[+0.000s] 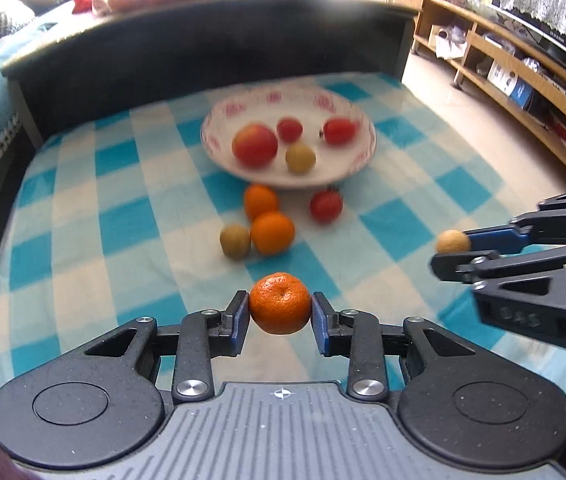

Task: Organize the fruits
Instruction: 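Carry the mandarin and yellow fruit with both grippers over the white bowl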

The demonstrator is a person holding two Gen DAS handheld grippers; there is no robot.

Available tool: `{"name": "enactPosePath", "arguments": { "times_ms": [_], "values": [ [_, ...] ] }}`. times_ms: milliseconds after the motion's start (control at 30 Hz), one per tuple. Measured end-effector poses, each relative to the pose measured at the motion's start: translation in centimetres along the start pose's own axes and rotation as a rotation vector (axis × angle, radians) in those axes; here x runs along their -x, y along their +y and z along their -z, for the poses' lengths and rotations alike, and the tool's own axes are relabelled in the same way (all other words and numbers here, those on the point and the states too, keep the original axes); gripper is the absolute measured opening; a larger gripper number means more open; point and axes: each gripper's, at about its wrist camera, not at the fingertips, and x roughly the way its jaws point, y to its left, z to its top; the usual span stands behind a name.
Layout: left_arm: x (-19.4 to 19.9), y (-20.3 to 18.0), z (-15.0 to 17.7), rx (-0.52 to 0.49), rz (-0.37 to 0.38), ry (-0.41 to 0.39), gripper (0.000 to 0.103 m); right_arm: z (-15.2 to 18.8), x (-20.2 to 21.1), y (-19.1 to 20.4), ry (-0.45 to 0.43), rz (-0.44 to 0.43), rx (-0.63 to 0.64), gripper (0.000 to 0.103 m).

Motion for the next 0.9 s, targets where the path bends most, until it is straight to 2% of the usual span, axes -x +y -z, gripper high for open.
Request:
{"name": "enactPosePath", "arguments": {
  "times_ms": [267,467,900],
  "values": [
    [-1.7,0.2,-4.6,-0.045,-0.030,-0.032,0.041,-5.1,-0.5,-0.7,-0.060,-0.029,-0.011,0.028],
    [-3.7,0.4,-6.7,-0.048,-0.023,-0.034,0.041,-8.1,-2.7,-1.9,-0.060,-0.012,-0.031,0.028],
    [-6.3,1.0,-8.6,-0.043,-0.022,-0.020,0.041,-10.8,-6.9,-1.8,-0.036,-0.016,-0.022,0.028]
  ]
}}
